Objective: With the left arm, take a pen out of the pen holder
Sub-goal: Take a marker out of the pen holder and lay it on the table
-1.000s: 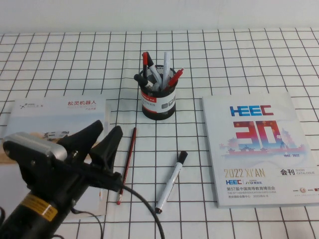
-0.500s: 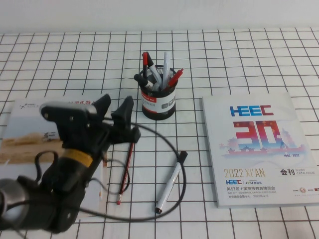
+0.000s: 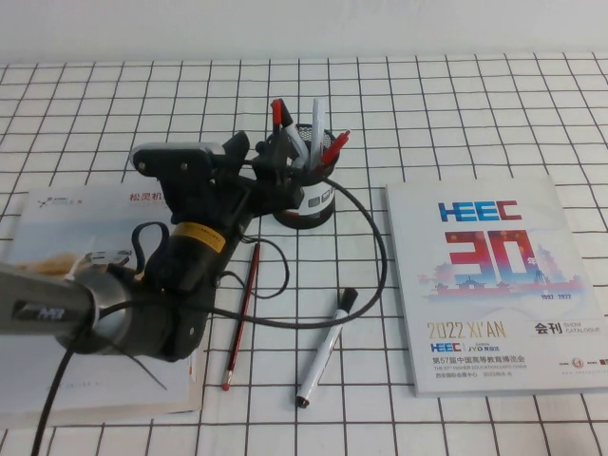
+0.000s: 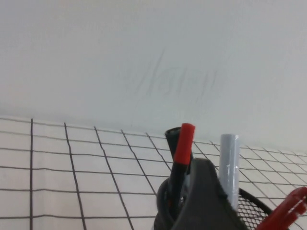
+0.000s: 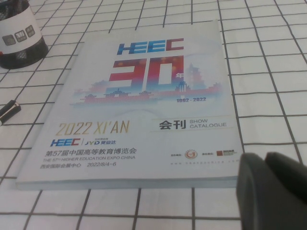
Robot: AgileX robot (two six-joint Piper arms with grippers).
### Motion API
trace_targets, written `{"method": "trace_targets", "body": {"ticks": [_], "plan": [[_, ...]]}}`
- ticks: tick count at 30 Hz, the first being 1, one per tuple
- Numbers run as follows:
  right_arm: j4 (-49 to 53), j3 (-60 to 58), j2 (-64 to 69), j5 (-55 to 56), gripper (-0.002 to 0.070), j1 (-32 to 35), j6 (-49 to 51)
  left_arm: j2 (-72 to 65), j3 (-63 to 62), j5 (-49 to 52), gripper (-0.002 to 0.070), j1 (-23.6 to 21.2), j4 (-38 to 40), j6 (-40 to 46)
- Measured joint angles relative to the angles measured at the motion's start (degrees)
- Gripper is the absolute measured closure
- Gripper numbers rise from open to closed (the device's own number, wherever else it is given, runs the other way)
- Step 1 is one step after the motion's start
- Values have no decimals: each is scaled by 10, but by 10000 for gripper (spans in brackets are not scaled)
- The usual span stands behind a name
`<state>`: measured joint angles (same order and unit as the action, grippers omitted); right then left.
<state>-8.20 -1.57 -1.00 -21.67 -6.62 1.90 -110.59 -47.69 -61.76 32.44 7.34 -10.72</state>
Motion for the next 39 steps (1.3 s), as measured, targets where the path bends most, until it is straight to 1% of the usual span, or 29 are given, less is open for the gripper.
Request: {"method": "trace_targets", "body": {"ticks": [7, 18, 20, 28, 37, 39], "plan": [[0, 0, 0, 0, 691, 0, 0, -52, -61, 29, 296, -6, 15, -16], [0, 0, 0, 0, 691, 0, 0, -78, -93, 45, 298, -6, 26, -30], [0, 0, 0, 0, 691, 0, 0, -79, -93, 46, 314, -6, 26, -30], [0, 0, 0, 0, 691, 0, 0, -80, -93, 47, 418, -6, 26, -56], [0, 0, 0, 0, 691, 0, 0, -80, -93, 47, 471, -6, 26, -58], [0, 0, 0, 0, 691, 0, 0, -80, -93, 47, 494, -6, 26, -58]]}}
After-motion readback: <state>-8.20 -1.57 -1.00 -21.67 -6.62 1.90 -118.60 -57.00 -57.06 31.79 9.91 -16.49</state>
